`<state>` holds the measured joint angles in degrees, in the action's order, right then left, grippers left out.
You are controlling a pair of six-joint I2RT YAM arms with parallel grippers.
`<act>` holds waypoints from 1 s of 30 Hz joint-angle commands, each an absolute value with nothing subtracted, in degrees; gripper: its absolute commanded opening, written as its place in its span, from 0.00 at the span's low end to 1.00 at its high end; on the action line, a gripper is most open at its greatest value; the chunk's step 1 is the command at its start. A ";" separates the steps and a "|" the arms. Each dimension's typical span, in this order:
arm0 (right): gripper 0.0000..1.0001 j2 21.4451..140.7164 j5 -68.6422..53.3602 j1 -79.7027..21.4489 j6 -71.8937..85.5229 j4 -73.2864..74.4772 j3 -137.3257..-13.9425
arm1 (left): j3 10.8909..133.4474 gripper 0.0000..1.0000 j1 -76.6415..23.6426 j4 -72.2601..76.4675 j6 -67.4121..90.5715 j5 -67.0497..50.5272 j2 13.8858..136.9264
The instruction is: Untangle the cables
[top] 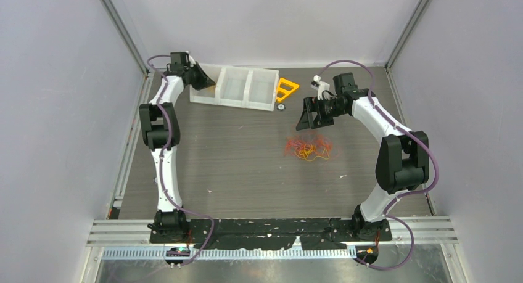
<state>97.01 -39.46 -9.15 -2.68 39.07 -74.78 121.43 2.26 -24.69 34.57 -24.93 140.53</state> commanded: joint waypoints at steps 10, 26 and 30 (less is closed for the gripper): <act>0.88 97.63 -39.36 -8.85 -2.62 39.50 -76.40 | 119.76 0.47 3.78 -18.57 36.51 -26.17 137.70; 0.88 95.68 -40.00 -8.88 -2.76 39.48 -76.65 | 111.58 0.66 1.82 -25.85 24.96 -5.82 122.11; 0.87 94.21 -35.82 -8.79 -7.85 41.83 -77.54 | 103.47 0.68 1.40 -23.07 17.33 -10.54 113.69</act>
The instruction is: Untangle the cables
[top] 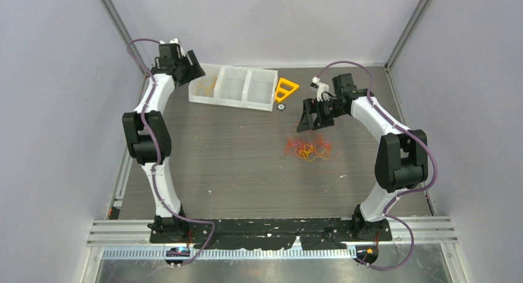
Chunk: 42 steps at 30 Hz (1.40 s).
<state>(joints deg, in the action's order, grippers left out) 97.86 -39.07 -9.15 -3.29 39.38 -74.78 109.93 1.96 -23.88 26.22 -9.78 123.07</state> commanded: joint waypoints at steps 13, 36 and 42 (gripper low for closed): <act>0.85 96.48 -22.24 -9.09 -21.59 49.87 -73.65 | 72.59 0.84 -18.51 -31.54 -16.60 -40.23 85.16; 0.60 101.08 -19.08 -8.75 -18.91 46.38 -70.41 | 86.05 0.23 -41.45 -14.68 -4.45 -31.56 115.13; 0.38 101.36 -13.85 -7.47 -19.85 44.12 -68.83 | 78.40 0.00 -38.55 -17.79 -6.17 -36.09 101.08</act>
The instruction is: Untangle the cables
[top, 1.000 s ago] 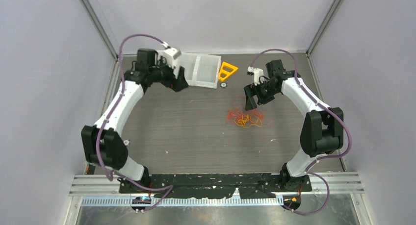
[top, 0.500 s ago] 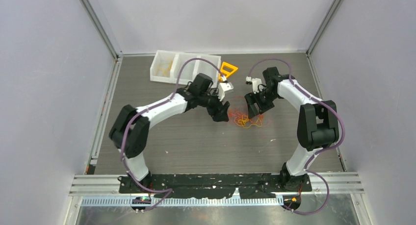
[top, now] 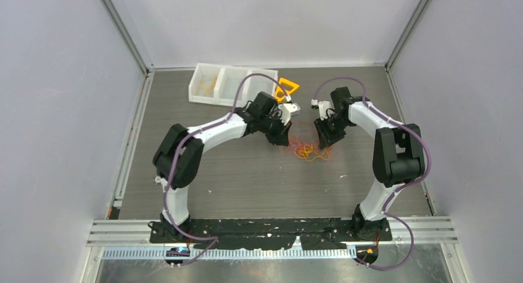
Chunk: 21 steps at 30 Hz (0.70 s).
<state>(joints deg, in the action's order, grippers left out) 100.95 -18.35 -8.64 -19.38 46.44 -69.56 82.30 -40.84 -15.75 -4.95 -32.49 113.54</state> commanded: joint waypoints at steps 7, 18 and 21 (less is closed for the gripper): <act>0.28 102.05 -10.37 -6.08 -21.20 41.82 -66.83 | 73.32 0.00 -27.93 -27.59 -8.29 -44.22 85.81; 0.05 102.24 -5.26 -3.05 -26.01 38.40 -63.56 | 85.99 0.00 -9.45 -36.40 -7.64 -48.27 72.92; 0.05 101.91 -3.67 -1.98 -27.67 37.77 -62.56 | 88.73 0.00 -4.87 -36.87 -6.81 -49.00 71.86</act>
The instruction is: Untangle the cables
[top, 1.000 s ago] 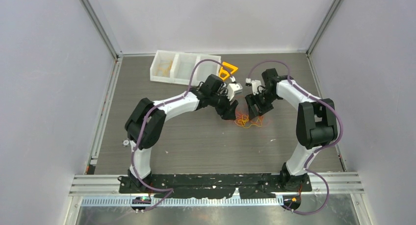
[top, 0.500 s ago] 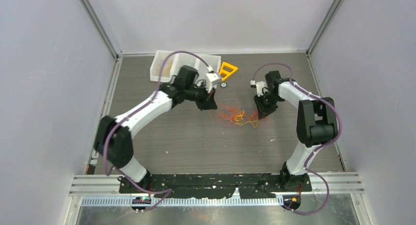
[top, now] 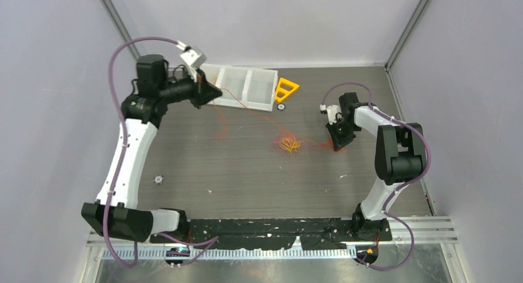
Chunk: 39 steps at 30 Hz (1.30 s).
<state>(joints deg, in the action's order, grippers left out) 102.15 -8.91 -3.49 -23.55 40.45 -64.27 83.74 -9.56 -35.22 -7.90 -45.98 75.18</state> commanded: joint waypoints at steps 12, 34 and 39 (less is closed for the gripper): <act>0.05 100.55 -3.82 1.74 -30.19 38.66 -62.15 | 98.31 0.00 2.64 -32.66 -1.11 -52.08 72.15; 0.13 98.88 -20.53 1.76 -26.64 48.76 -69.51 | 108.16 0.00 0.73 2.58 13.12 -41.14 99.61; 0.12 100.31 -19.88 1.76 -26.72 49.06 -70.19 | 115.82 0.00 0.53 3.71 14.97 -40.55 107.85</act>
<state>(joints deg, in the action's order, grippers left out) 100.64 -19.20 1.63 -27.03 47.83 -67.61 109.93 0.84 -3.09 12.53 -41.78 104.55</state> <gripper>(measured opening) 0.124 0.009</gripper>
